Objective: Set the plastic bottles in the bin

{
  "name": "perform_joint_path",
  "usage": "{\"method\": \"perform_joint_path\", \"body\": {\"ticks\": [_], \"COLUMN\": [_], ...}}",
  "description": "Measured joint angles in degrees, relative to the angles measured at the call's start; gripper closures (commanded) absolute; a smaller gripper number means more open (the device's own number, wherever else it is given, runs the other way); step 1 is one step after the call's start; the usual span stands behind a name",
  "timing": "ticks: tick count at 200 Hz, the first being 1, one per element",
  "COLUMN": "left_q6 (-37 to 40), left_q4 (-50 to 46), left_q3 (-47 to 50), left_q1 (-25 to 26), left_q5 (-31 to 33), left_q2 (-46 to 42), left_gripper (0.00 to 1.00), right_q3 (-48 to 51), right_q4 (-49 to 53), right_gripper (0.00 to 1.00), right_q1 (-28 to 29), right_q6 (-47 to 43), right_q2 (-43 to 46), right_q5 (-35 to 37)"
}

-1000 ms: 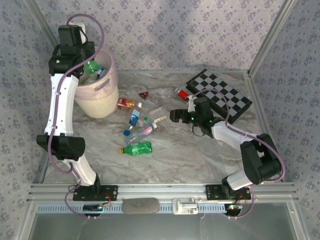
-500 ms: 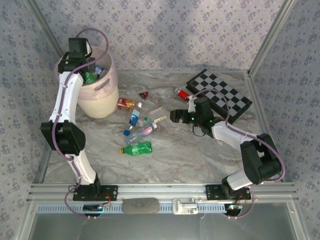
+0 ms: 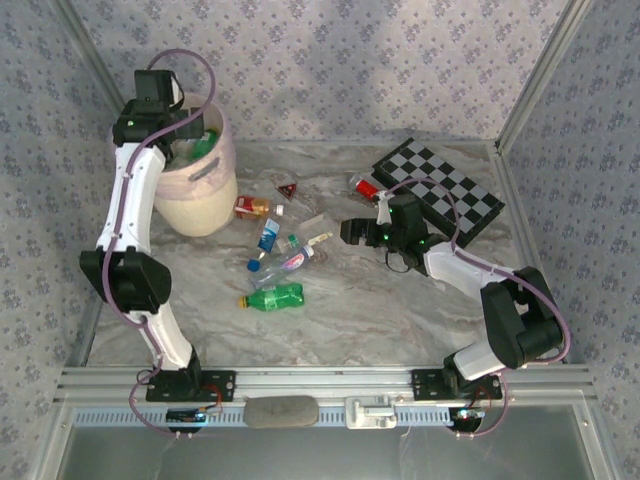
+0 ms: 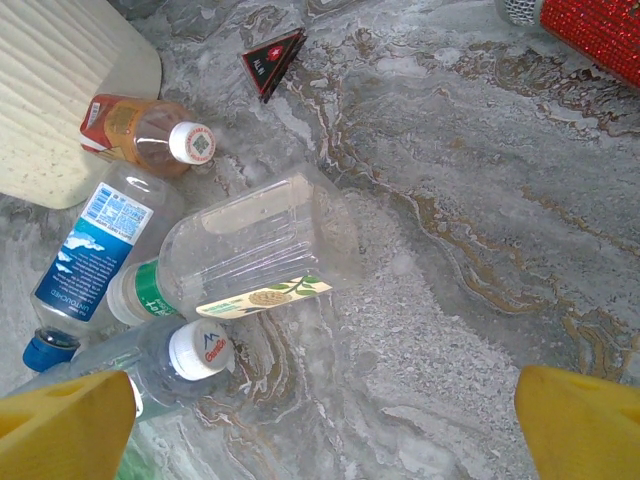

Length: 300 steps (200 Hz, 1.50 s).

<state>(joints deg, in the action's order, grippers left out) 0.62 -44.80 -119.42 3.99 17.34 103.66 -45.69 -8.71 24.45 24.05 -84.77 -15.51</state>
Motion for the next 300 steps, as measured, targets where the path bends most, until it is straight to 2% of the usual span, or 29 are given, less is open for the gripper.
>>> {"method": "perform_joint_path", "body": {"ticks": [21, 40, 65, 85, 124, 151, 193, 265, 300], "left_q6": [0.17, 0.85, 1.46, 0.26, -6.38, -10.73, -14.53, -15.3, -15.56], "left_q4": [-0.57, 0.59, 3.17, 5.6, 9.27, 9.42, 9.88, 5.01, 4.42], "left_q3": [0.11, 2.93, 11.02, 18.67, 36.37, 44.76, 52.24, 60.92, 65.61], "left_q1": [4.72, 11.74, 21.29, 25.24, 28.83, 31.39, 34.25, 34.32, 35.1], "left_q5": [0.02, 0.5, 0.7, -0.02, -4.9, -8.83, -14.82, -24.52, -26.58], "left_q2": [-3.5, -8.31, -14.82, -17.44, -18.27, -18.27, -19.19, -25.53, -26.21], "left_gripper": [0.0, 0.0, 0.0, 0.0, 0.0, 0.0, 0.0, 0.0, 0.0], "right_q3": [-0.42, -0.87, -1.51, -2.49, -3.76, -3.76, -3.76, -3.52, -3.52], "right_q4": [0.0, 0.02, -0.02, 0.15, 1.73, 3.19, 3.91, 3.89, 3.87], "right_gripper": [0.01, 0.01, 0.01, 0.01, 0.01, 0.01, 0.01, 0.01, 0.01], "right_q1": [0.0, 0.0, -0.11, -0.11, -0.46, -0.76, -0.85, -0.85, -0.83], "right_q6": [0.9, 2.08, 3.65, 4.31, 4.98, 5.14, 6.27, 7.91, 8.33], "right_q2": [-0.74, -1.44, -2.05, -3.13, -4.68, -4.68, -4.68, -4.59, -4.57], "right_q5": [-0.42, -0.48, -1.29, -2.38, -3.93, -4.07, -4.07, -2.23, -1.44]}}
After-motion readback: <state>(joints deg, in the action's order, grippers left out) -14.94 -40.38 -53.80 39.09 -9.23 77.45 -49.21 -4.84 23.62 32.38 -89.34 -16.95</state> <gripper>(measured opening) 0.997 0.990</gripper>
